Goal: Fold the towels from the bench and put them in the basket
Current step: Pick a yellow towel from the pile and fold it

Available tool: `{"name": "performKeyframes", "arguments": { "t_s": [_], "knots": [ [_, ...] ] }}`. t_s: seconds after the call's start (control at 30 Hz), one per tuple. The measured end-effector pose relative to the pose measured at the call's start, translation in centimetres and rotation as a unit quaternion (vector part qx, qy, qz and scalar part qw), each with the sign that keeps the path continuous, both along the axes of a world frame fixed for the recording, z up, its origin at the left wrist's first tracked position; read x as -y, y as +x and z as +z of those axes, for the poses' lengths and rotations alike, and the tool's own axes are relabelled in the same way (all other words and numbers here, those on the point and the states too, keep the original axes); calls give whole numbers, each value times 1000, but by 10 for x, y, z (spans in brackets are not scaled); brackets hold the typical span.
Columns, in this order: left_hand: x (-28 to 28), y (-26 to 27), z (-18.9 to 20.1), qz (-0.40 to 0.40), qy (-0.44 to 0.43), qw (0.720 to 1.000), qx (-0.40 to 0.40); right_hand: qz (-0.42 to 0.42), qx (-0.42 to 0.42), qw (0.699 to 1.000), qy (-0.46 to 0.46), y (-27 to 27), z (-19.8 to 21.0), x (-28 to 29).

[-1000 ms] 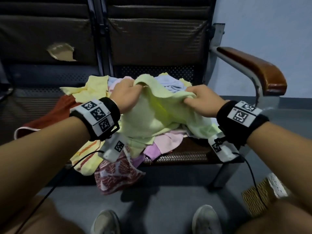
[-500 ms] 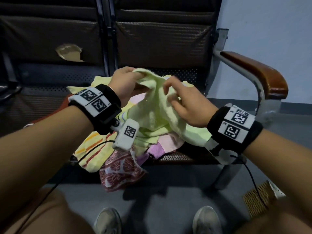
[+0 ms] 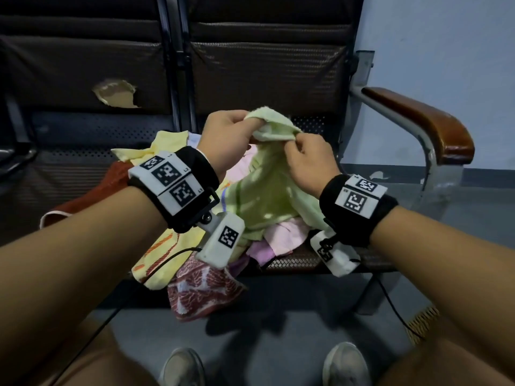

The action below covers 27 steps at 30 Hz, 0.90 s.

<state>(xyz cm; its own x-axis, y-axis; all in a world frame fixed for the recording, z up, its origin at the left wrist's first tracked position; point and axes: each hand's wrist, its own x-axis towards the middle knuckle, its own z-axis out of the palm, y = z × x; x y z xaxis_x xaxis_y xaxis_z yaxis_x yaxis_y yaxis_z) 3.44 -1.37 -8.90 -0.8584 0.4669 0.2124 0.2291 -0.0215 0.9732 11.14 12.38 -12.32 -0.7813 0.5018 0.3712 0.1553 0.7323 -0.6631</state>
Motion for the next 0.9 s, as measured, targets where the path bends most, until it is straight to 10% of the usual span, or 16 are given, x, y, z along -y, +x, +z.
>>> {"name": "performKeyframes", "arguments": {
  "t_s": [0.27, 0.6, 0.77, 0.9],
  "knots": [
    [5, -15, -10, 64, 13, 996, 68, 117, -8, 943, -312, -4, 3, 4],
    [15, -29, -20, 133, -16, 989, 69, 89, 101, 980, 148, 6, 6, -29],
    [21, -33, -27, 130, -2, 989, 69, 121, 196, 948, 220, 14, 12, -36],
    [22, -34, -32, 107, -2, 993, 53, 173, 235, 953, 85, 25, 8, -27]
  ]
}}
